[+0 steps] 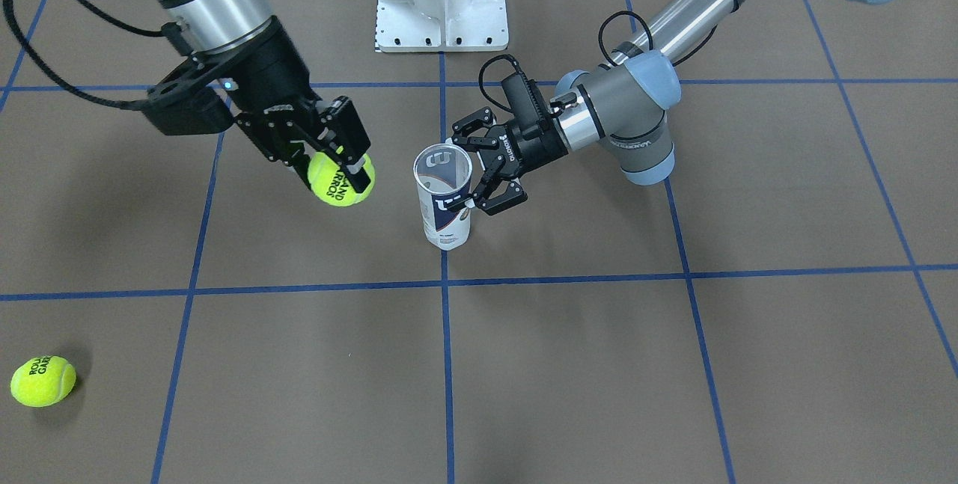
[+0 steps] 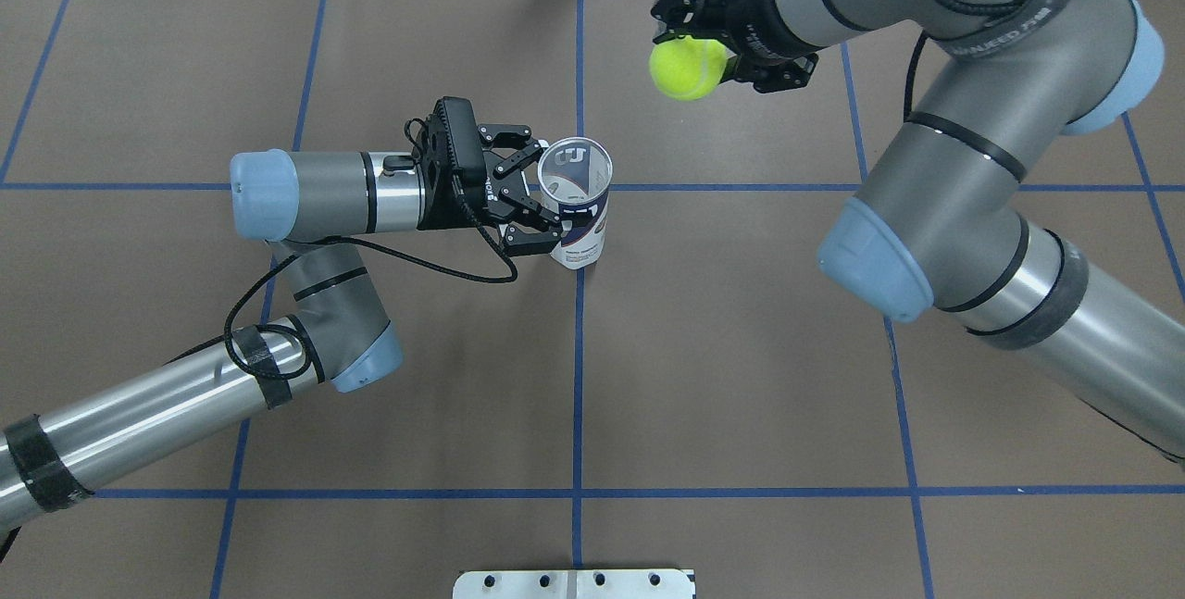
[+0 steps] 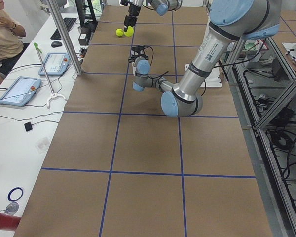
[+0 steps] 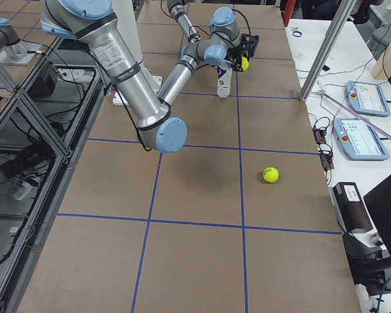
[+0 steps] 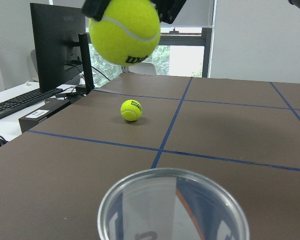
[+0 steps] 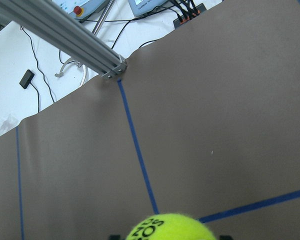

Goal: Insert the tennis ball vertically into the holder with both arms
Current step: 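Carry the ball over the can's opening and release it inside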

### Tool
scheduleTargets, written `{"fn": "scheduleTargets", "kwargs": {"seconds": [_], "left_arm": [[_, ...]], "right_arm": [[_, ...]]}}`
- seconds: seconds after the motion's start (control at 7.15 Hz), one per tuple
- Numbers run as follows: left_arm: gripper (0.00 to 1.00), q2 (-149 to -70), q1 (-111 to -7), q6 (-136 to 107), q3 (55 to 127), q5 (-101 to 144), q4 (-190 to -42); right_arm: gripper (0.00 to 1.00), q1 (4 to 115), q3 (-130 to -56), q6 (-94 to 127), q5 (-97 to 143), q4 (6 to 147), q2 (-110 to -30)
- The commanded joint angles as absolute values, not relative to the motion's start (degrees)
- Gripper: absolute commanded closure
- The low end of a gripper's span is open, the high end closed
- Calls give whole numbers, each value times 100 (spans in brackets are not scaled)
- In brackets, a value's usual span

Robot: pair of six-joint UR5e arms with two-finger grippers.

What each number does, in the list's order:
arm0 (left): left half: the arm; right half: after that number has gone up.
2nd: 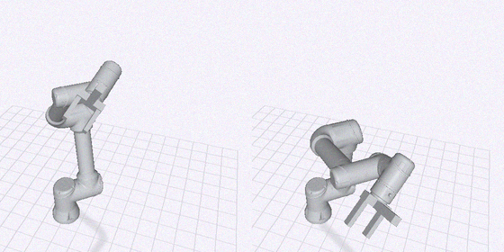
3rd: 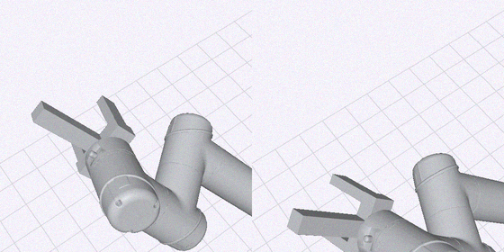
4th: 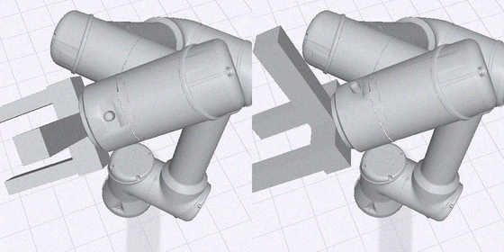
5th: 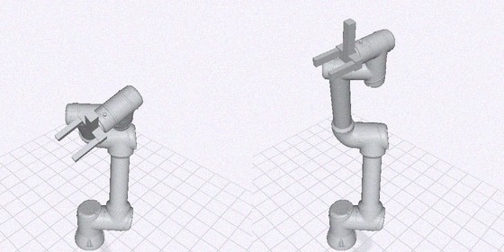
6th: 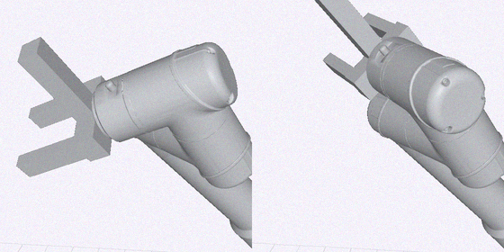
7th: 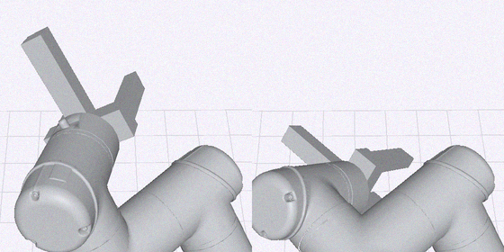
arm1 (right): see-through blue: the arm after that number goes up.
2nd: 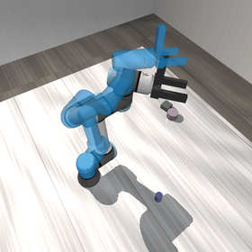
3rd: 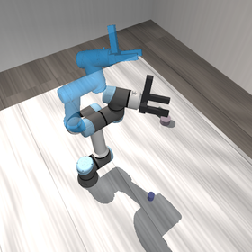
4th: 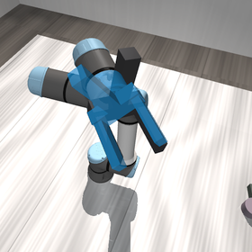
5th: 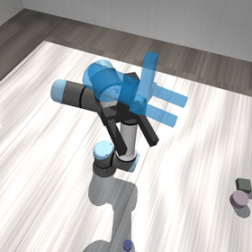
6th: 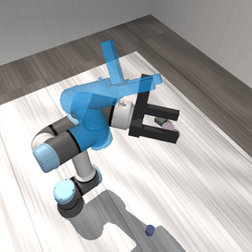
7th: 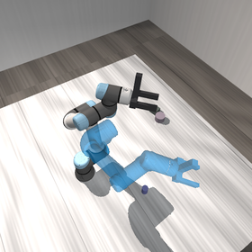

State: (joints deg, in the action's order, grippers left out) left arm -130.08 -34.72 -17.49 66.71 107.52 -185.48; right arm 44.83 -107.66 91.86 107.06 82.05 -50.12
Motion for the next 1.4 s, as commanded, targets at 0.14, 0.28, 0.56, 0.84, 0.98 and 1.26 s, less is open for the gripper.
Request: {"fn": "scheduleTargets", "kwargs": {"seconds": [0.14, 0.28, 0.56, 0.84, 0.98, 1.26], "left_arm": [[17, -13017, -3463, -1749, 6671, 10723, -18545], [17, -13008, -3472, -1749, 6671, 10723, -18545], [17, -13017, -3463, -1749, 6671, 10723, -18545], [17, -13017, -3463, -1749, 6671, 10723, -18545], [17, -13008, -3463, -1749, 6671, 10723, -18545], [16, -12999, -3463, -1749, 6671, 10723, -18545]], "right_arm": [[95, 3789, -10767, 9387, 10099, 9289, -4465], [87, 3649, -10767, 9387, 9968, 9377, -4465], [64, 3507, -10565, 9387, 9766, 9457, -4333], [55, 3454, -10547, 9378, 9747, 9466, -4307], [50, 3454, -10416, 9378, 9747, 9466, -4167], [4, 3454, -10301, 9352, 9616, 9492, -4113]]}}
